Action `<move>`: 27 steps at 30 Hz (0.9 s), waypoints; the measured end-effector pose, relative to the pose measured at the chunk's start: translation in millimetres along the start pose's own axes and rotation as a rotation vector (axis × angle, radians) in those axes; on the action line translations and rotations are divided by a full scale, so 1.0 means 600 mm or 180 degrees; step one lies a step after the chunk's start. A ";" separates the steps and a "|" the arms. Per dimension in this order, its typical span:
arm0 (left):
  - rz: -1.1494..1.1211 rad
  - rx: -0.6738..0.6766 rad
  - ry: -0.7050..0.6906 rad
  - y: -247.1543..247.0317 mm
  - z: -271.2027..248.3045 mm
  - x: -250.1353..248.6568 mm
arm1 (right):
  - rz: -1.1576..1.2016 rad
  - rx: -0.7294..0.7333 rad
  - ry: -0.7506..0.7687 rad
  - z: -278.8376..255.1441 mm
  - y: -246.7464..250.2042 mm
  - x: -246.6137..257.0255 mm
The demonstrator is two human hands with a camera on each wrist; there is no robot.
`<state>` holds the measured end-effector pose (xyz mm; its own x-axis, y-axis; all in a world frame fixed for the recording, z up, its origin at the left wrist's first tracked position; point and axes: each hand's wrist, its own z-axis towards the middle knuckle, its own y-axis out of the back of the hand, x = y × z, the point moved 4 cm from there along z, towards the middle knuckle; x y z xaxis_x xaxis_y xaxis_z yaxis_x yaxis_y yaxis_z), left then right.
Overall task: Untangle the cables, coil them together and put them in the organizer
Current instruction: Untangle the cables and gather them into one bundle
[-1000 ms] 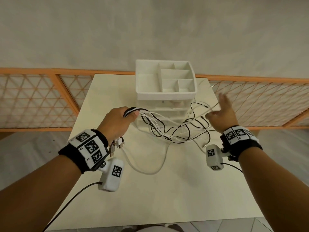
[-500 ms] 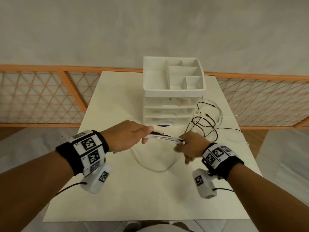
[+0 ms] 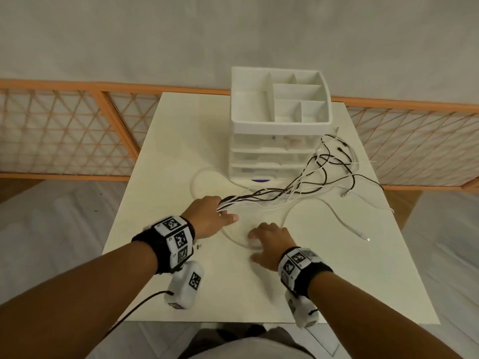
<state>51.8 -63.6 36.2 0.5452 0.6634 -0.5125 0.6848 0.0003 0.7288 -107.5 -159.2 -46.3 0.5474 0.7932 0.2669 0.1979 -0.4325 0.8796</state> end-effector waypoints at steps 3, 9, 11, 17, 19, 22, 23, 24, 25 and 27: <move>0.0057 -0.0127 -0.0072 0.000 0.001 -0.014 | -0.0642 0.0063 -0.0048 0.004 -0.011 0.011; -0.0668 0.0034 -0.0418 -0.007 0.003 -0.027 | 0.1400 -0.0883 0.0484 -0.030 0.114 0.018; -0.1011 0.0107 -0.0378 -0.004 0.005 -0.027 | 0.1733 -0.1511 0.0487 -0.047 0.197 0.003; -0.1034 -0.0184 -0.0167 0.049 0.017 -0.012 | 0.1685 -0.2932 -0.0455 -0.098 0.350 -0.126; -0.1117 -0.0150 -0.0111 0.064 0.016 -0.012 | 0.1473 -0.3079 -0.0899 -0.106 0.356 -0.170; -0.1744 -0.0188 -0.0091 0.085 0.011 -0.021 | 0.0503 -0.2086 -0.1513 -0.085 0.315 -0.217; -0.2075 -0.0192 -0.0078 0.091 0.008 -0.028 | 0.0094 -0.1439 -0.1678 -0.074 0.284 -0.231; -0.2356 -0.0197 -0.0079 0.098 0.004 -0.037 | -0.0212 -0.0865 -0.1824 -0.066 0.252 -0.247; -0.2518 -0.0210 -0.0110 0.104 0.001 -0.047 | -0.0325 -0.0503 -0.1964 -0.063 0.228 -0.262; -0.2395 -0.0242 -0.0239 0.111 -0.003 -0.060 | 0.0058 -0.0426 -0.2217 -0.063 0.221 -0.276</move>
<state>76.6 -86.1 104.1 -0.0226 0.4113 -0.9112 0.8511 0.4861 0.1983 -202.4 -331.9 41.0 0.9512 0.3084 0.0076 0.1064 -0.3513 0.9302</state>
